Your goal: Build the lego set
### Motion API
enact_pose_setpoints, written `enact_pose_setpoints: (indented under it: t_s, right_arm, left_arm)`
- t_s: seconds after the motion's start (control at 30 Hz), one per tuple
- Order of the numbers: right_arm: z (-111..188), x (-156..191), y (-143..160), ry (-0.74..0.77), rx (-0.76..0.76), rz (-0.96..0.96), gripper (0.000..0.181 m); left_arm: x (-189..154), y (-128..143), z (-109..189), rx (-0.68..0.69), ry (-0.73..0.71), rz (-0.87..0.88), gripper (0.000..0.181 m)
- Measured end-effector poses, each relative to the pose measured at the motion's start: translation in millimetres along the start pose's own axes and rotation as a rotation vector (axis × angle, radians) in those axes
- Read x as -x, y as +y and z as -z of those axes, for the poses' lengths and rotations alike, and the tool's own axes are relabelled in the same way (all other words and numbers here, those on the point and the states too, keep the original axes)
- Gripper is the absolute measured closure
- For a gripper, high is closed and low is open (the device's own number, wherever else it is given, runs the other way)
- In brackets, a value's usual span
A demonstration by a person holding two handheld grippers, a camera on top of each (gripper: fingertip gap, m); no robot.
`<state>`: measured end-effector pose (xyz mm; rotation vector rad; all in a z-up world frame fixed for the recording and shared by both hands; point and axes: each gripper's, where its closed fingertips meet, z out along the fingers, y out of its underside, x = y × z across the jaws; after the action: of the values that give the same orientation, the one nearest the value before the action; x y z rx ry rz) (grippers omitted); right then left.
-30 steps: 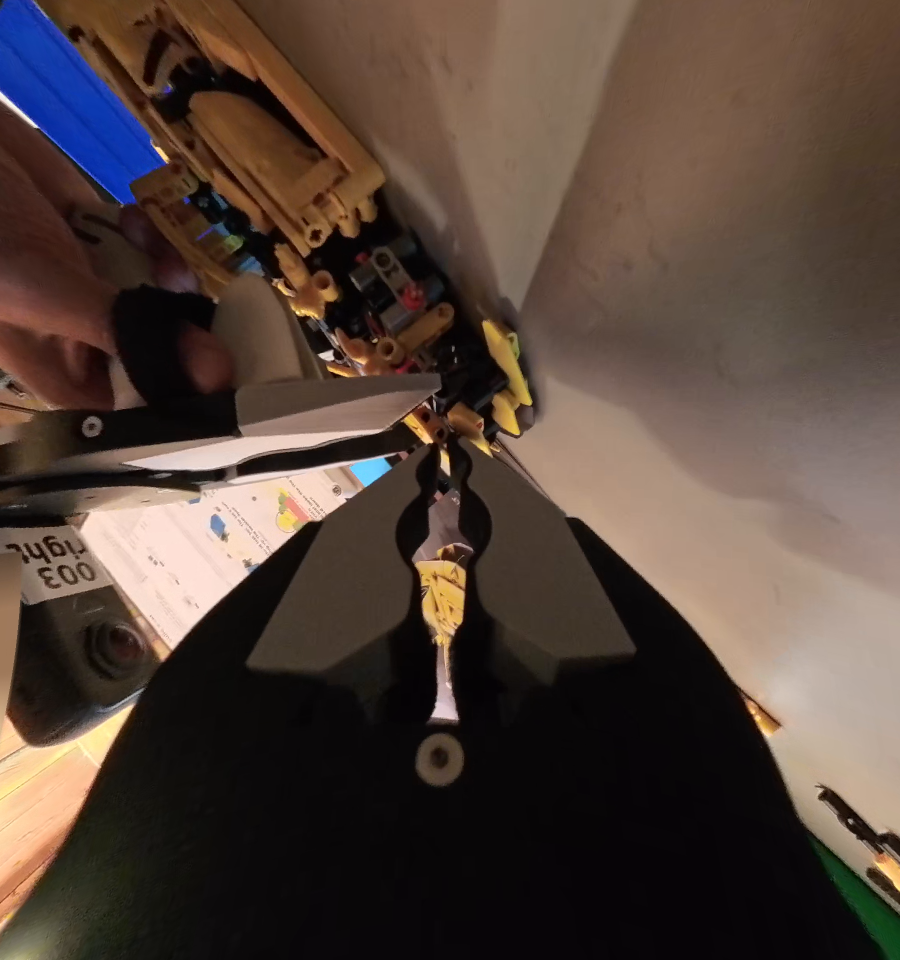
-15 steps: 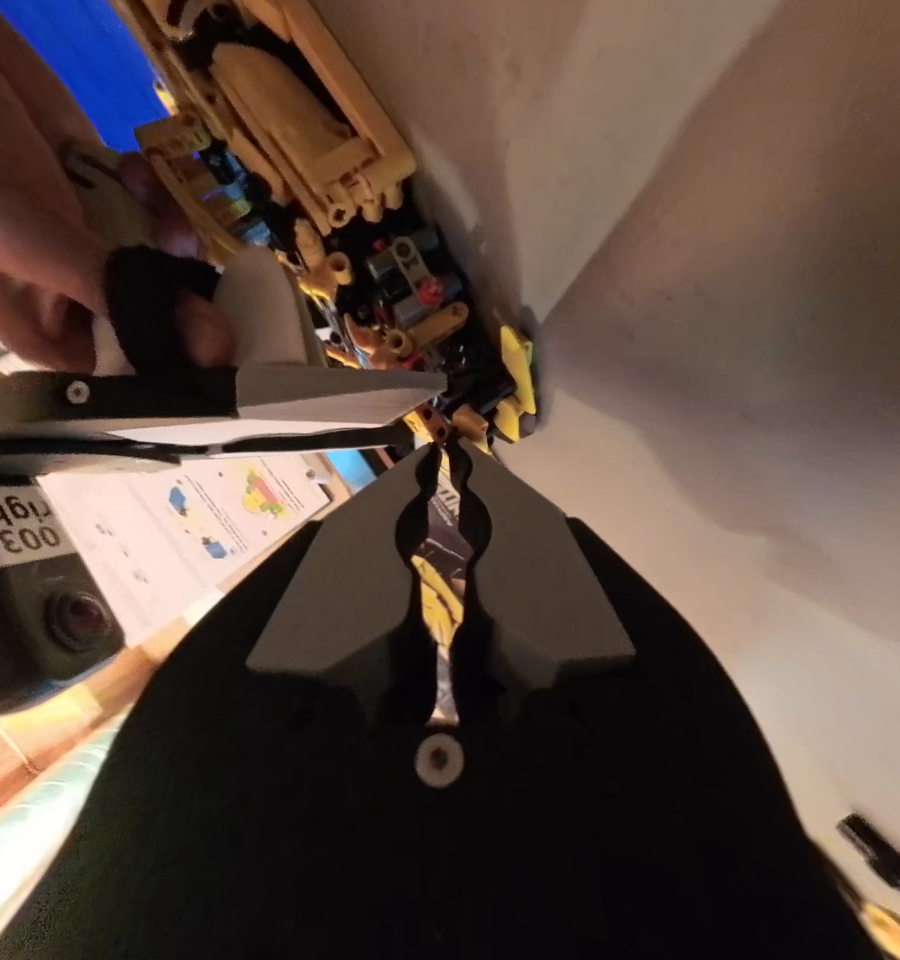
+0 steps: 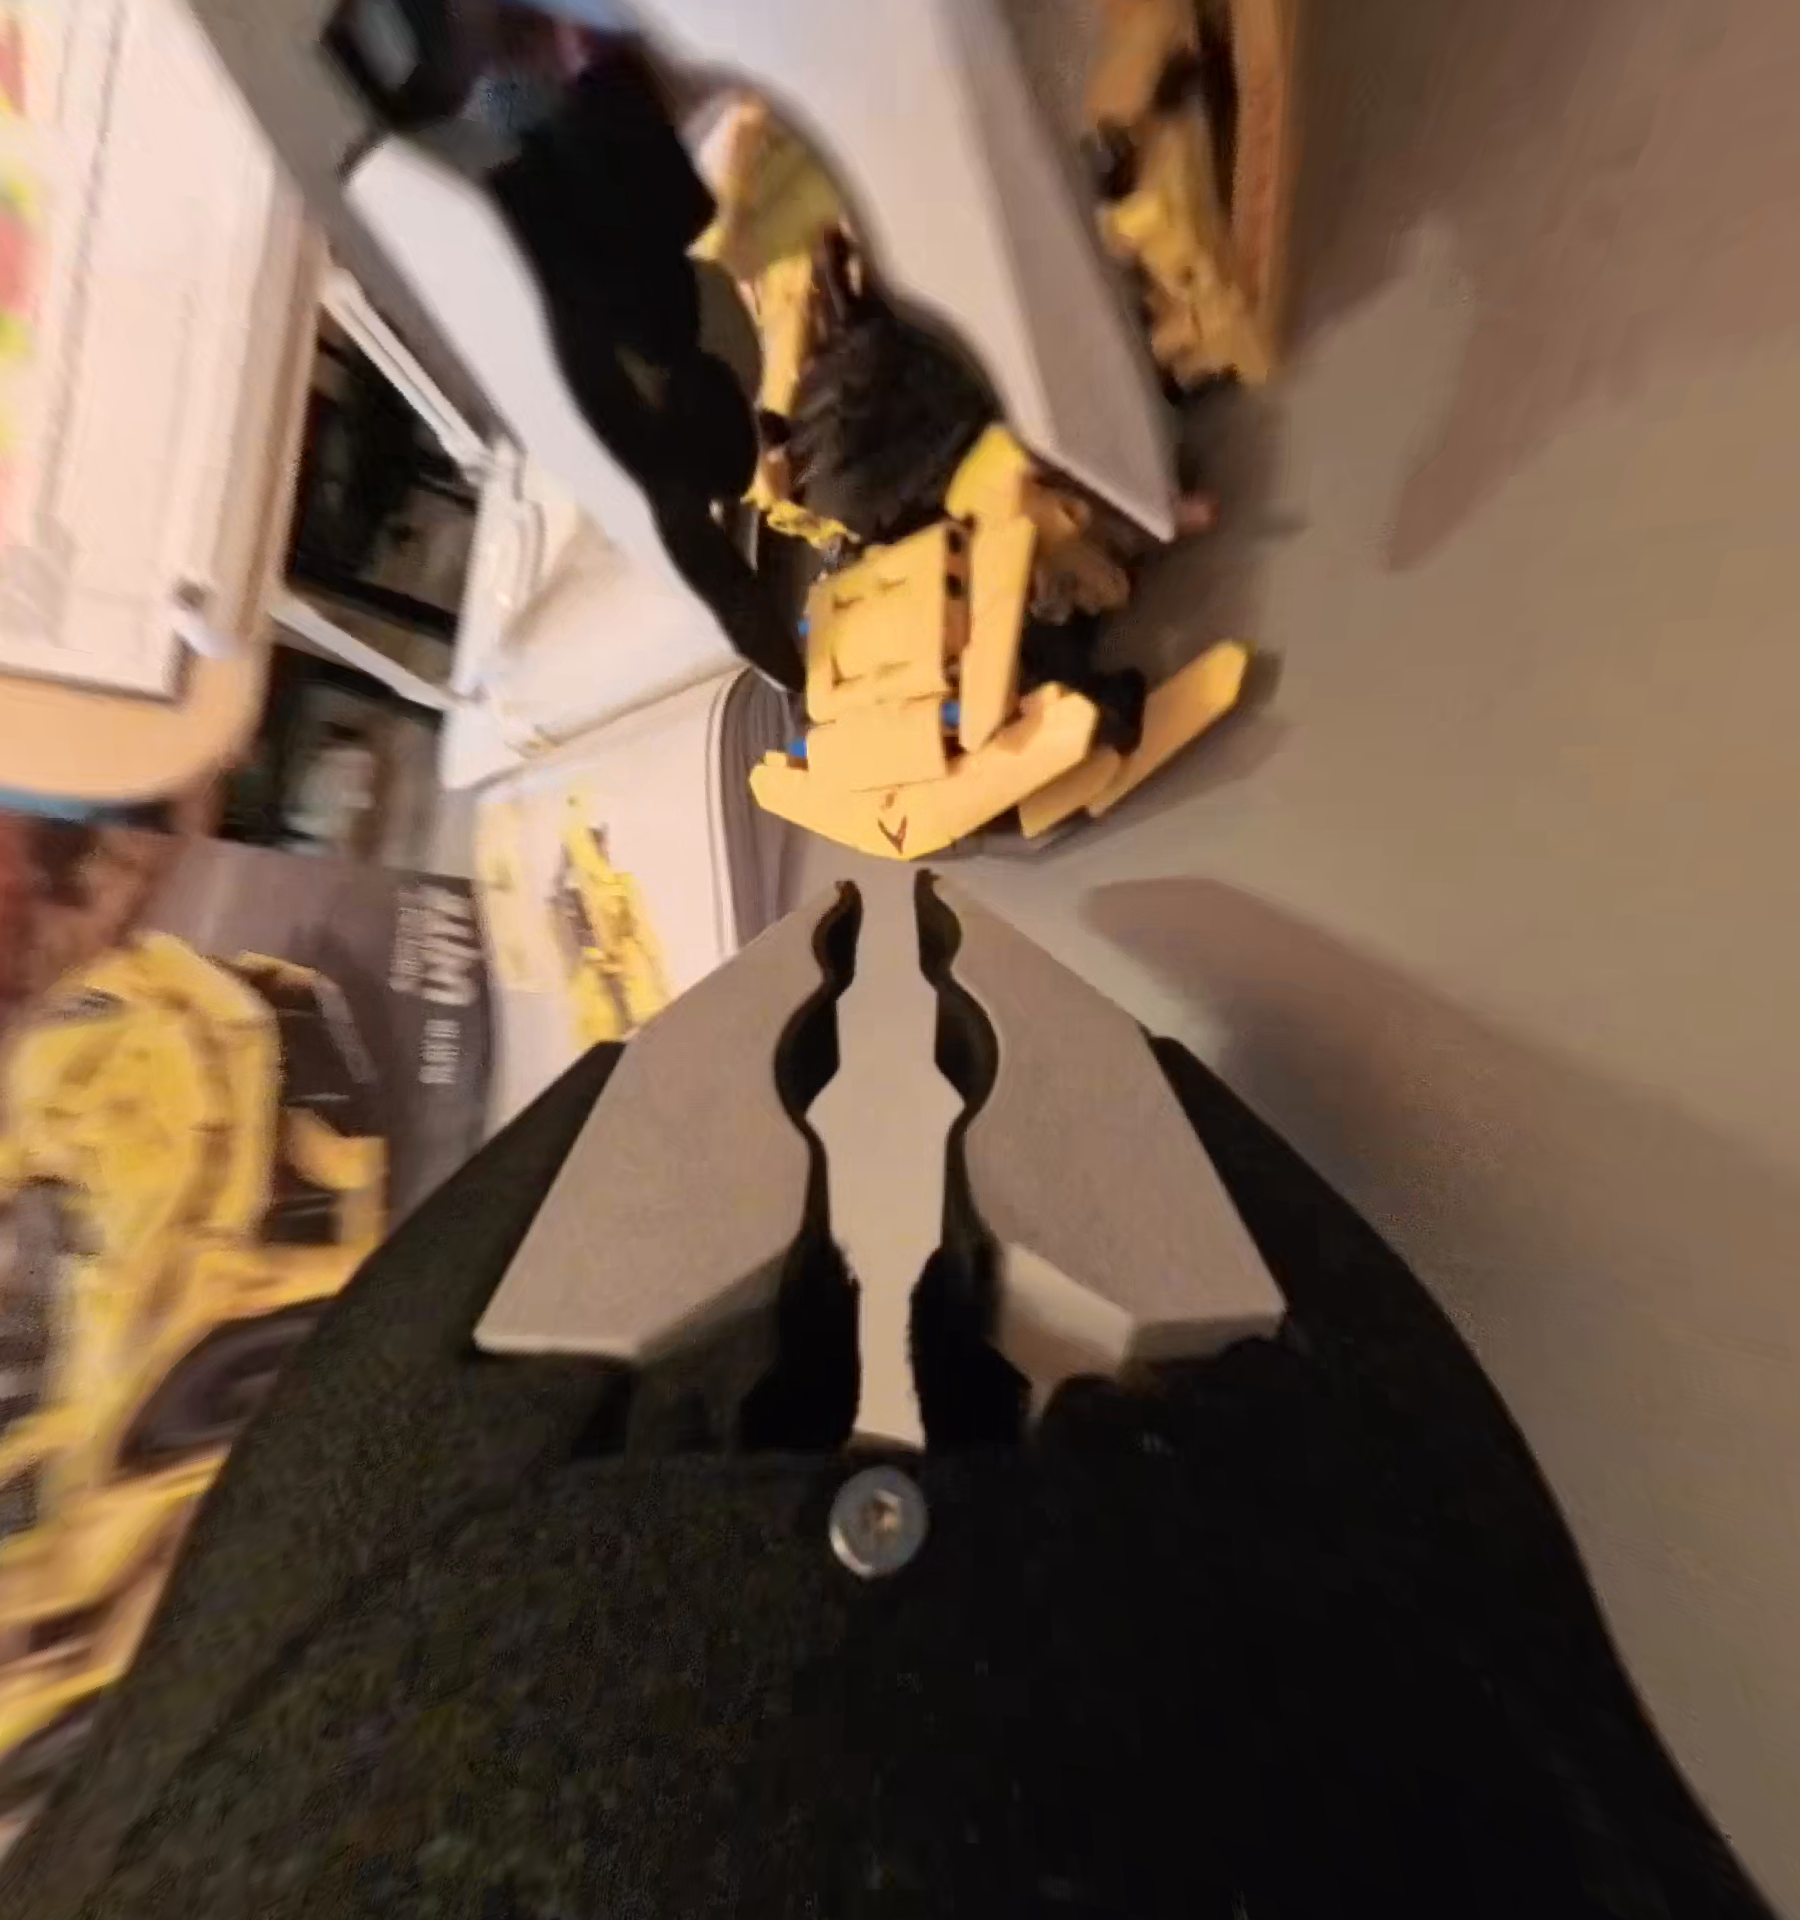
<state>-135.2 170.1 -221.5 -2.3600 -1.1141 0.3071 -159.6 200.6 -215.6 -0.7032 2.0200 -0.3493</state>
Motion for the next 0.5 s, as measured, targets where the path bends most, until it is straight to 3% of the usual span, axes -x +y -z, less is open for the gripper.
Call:
enact_pose_setpoints:
  t_s: [0.1,0.17,0.5]
  right_arm:
    - [11.1,-11.9,9.9,0.057,0.030,0.016,0.092]
    - [11.0,-14.0,14.7,0.059,0.048,0.014,0.091]
    - [-2.3,-15.3,17.9,0.130,0.110,0.085,0.099]
  left_arm:
    - [0.1,-16.3,0.9,-0.176,0.166,0.360,0.150]
    - [0.6,-24.2,-2.0,-0.252,0.238,0.503,0.144]
    - [4.2,-26.3,-14.0,-0.298,0.319,0.649,0.139]
